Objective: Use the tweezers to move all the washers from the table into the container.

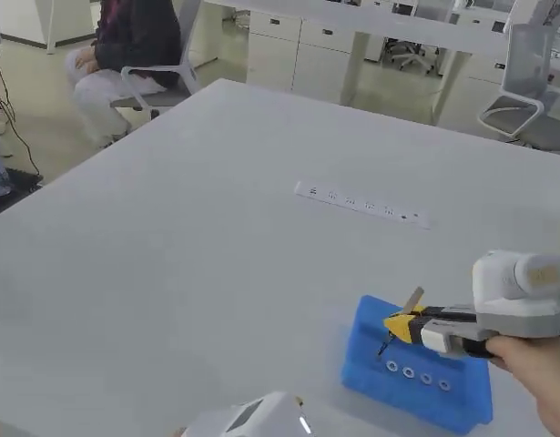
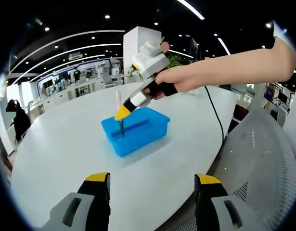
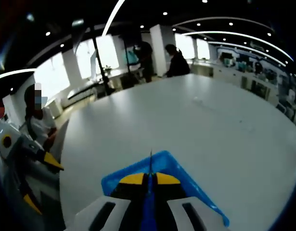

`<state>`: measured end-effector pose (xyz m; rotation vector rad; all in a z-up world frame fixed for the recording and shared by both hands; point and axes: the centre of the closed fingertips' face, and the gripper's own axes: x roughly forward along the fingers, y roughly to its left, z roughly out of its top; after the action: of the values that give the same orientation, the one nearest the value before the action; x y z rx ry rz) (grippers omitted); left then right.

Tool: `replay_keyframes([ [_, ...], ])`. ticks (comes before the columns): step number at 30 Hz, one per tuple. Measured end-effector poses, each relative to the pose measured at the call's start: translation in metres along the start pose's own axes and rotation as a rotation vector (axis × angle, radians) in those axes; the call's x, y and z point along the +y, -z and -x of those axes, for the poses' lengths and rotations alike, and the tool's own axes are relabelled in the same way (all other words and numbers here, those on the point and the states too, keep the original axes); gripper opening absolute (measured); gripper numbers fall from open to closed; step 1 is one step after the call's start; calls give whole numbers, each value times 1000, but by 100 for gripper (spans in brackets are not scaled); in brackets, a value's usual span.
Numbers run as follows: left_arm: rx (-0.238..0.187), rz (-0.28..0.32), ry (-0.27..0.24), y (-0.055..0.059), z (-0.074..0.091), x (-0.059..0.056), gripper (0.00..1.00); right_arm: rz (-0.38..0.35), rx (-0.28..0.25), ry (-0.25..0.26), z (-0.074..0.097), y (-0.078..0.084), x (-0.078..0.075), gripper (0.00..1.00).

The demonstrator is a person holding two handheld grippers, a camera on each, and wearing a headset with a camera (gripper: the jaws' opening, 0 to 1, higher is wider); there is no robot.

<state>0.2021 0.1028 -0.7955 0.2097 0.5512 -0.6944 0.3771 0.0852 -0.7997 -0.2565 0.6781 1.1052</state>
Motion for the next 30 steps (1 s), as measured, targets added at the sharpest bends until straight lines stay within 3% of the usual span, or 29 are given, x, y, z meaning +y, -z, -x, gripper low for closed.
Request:
replay_keyframes([
  [7,-16,-8,-7,-3,1,1,70,16,7,8,-5,-1,1,3],
  [11,-74,10,-8,-13,5,1,71,51,35,5,-6,4,4,3],
  [18,-71,20,7,-13,4,-1,72,60,24,-13,-7,4,1,4],
  [22,-104,80,25,-19,7,-1,73,47,3,-5,-3,1,-2,4],
  [26,-100,73,41,-19,10,1,75,50,-28,5,8,-9,-2,4],
  [30,-157,194,111,-32,18,3,75,64,-37,-12,26,-16,4,4],
])
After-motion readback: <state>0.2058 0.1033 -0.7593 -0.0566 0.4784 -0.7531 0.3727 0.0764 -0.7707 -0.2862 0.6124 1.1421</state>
